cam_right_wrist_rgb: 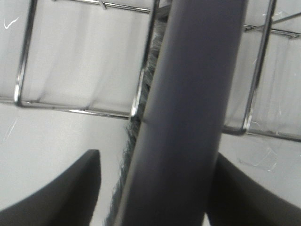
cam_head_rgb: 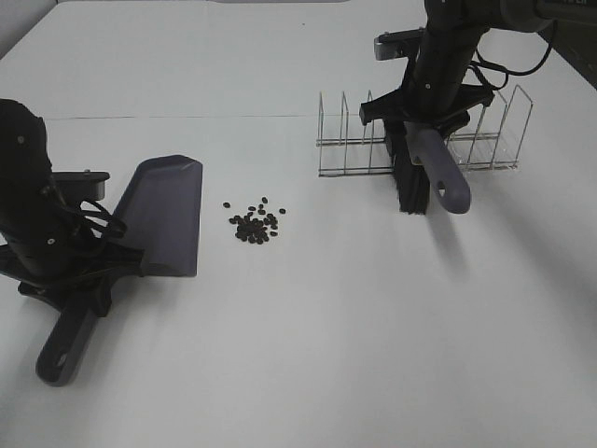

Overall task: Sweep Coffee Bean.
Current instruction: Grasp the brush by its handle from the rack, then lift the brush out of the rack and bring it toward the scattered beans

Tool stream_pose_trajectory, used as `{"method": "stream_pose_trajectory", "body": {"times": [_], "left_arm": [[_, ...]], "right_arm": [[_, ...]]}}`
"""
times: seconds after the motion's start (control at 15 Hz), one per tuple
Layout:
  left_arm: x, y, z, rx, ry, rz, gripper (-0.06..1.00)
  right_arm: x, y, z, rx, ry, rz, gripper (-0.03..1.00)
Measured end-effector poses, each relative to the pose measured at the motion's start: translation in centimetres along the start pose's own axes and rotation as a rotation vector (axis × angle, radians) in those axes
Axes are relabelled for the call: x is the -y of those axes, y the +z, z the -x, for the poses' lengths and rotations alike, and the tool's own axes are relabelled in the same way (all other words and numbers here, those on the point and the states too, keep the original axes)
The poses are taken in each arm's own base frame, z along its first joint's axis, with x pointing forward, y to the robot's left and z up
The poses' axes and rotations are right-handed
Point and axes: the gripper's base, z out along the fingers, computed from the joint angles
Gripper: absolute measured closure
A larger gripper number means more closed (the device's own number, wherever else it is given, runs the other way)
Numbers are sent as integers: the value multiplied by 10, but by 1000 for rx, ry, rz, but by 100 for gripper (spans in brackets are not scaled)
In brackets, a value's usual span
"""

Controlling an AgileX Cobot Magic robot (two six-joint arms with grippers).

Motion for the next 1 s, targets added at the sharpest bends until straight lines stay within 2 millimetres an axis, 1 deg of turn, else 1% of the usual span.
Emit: {"method": "stream_pose_trajectory", "body": {"times": [0.07, 0.13, 0.4, 0.53, 0.6, 0.67, 0.87, 0.93, 1.0], "left_arm": [[0, 0, 0, 0, 0, 0, 62], [0, 0, 0, 0, 0, 0, 62], [0, 0, 0, 0, 0, 0, 62], [0, 0, 0, 0, 0, 0, 62], [0, 0, 0, 0, 0, 0, 62], [0, 0, 0, 0, 0, 0, 62], [0, 0, 0, 0, 0, 0, 62], [0, 0, 0, 0, 0, 0, 62], [0, 0, 0, 0, 0, 0, 62]], "right_arm": [[0, 0, 0, 0, 7, 0, 61], [3, 0, -1, -6, 15, -28, 68], [6, -2, -4, -46, 21, -49, 69], [6, -11, -4, -57, 24, -48, 69], [6, -20, -3, -43, 27, -46, 69], [7, -34, 0, -16, 29, -44, 69], [10, -83, 2, 31, 37, -43, 69], [11, -89, 0, 23, 36, -45, 69], [12, -103, -2, 15, 30, -48, 69]]}}
